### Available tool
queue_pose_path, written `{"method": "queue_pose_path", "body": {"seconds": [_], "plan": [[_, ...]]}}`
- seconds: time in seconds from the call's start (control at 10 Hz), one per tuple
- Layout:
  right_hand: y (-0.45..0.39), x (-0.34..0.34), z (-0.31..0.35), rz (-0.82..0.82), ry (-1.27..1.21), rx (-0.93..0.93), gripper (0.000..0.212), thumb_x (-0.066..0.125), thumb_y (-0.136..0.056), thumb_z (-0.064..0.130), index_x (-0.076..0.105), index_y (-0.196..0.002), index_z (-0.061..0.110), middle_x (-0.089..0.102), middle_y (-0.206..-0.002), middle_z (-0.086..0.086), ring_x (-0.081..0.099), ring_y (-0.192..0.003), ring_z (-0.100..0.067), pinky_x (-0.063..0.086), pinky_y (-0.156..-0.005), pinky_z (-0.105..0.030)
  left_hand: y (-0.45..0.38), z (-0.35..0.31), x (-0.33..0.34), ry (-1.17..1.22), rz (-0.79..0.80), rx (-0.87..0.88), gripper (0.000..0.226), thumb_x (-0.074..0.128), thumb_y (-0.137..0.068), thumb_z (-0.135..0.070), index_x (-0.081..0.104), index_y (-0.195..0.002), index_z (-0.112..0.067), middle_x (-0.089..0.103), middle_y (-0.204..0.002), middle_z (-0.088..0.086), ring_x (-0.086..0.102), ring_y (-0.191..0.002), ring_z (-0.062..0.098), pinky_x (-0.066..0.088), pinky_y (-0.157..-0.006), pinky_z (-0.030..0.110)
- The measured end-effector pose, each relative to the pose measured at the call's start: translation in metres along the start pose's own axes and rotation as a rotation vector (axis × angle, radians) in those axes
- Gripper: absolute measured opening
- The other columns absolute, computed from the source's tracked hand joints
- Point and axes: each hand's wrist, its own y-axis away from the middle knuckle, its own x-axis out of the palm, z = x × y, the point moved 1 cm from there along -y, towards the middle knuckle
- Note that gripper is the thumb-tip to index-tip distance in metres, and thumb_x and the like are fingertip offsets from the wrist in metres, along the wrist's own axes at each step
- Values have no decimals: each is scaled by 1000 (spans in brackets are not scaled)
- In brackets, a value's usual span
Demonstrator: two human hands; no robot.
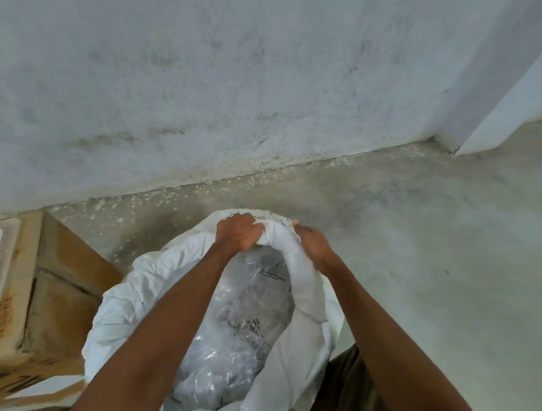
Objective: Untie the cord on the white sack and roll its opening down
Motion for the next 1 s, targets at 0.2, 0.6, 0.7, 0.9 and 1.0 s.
{"method": "queue_pose_path", "body": {"seconds": [0.2,0.6,0.7,0.9,1.0], "plan": [[49,32,-25,-318,618,-28,63,26,-103,60,50,-132,9,61,-128,-14,60,-118,-35,47,-95,-43,-7,-18,-5,19,79,-215,50,39,-90,-49,65,-121,-19,66,-127,7,60,-114,30,39,-91,38],[9,-18,-54,112,-264,307,66,48,-98,60,61,-132,5,68,-123,-18,66,-106,-31,54,-93,-39,59,48,-23,135,-79,72,48,51,-100,-43,43,-143,-22,44,-141,15,38,-134,37,35,-107,48],[18,-14,-48,2,-261,222,72,44,-97,65,57,-136,5,63,-132,-14,62,-119,-32,49,-103,-41,96,61,-21,143,-123,63,50,54,-99,-40,43,-143,-21,42,-141,14,37,-135,35,35,-108,49],[97,-2,-31,-584,336,-225,44,53,-99,46,57,-112,4,57,-113,-20,60,-103,-43,47,-87,-50,175,81,-20,197,-182,41,60,57,-98,-42,39,-149,-17,42,-148,14,41,-136,34,38,-108,49],[134,24,-41,-560,450,-647,29,61,-97,31,59,-111,6,59,-107,-16,61,-93,-38,48,-79,-45,209,84,-11,186,-247,51,65,53,-98,-48,35,-152,-17,41,-152,12,40,-139,32,39,-111,47]]}}
